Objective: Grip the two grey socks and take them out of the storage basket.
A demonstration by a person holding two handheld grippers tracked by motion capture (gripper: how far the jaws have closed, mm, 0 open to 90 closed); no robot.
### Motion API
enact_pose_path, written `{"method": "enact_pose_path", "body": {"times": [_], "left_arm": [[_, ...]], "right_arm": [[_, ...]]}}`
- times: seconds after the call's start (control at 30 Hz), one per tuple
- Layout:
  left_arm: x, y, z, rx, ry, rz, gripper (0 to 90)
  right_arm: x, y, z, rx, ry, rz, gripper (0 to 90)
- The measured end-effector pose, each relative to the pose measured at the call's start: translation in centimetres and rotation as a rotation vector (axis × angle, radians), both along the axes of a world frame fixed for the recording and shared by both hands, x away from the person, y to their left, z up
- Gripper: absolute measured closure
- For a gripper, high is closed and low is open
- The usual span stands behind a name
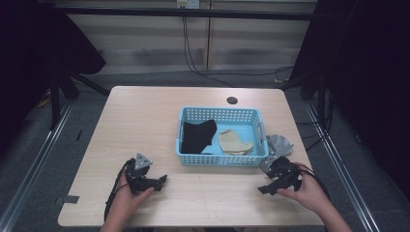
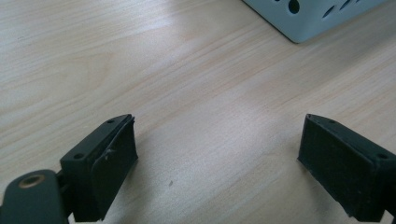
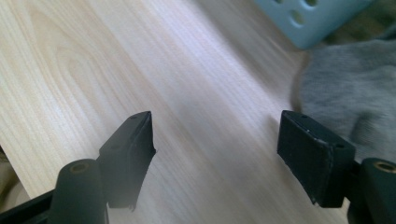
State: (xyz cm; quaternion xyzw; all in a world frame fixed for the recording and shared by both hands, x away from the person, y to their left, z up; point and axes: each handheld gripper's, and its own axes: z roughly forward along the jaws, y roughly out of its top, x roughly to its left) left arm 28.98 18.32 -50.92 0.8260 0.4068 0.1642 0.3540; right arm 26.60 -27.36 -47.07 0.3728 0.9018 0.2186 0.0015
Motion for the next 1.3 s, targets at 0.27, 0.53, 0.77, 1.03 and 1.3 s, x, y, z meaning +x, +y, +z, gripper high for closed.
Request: {"method": "enact_pose_path", "body": {"times": [0.27, 0.53, 0.77, 1.03, 1.3], "left_arm": [[0.0, 0.0, 0.0, 0.002, 0.000, -0.001, 10.7], [0.0, -0.1, 0.0, -0.006, -0.001, 0.006, 10.7], [0.0, -0.1, 0.0, -0.006, -0.001, 0.006, 10.7], [0.0, -0.1, 0.0, -0.006, -0.001, 0.006, 10.7], [0.0, 0.0, 0.0, -0.005, -0.001, 0.006, 10.7]], "right_arm": [[-0.6, 1.7, -1.0, 0.030, -0.028, 0.067, 21.7], [-1.4, 3.5, -1.7, 0.052, -0.119, 0.112, 14.3], [-2.5, 3.7, -2.4, 0.073, -0.225, 0.097, 12.6], [-2.9, 3.0, -3.2, 0.156, -0.297, 0.089, 12.3], [-3.1, 2.5, -3.9, 0.222, -0.343, 0.090, 12.3]]}}
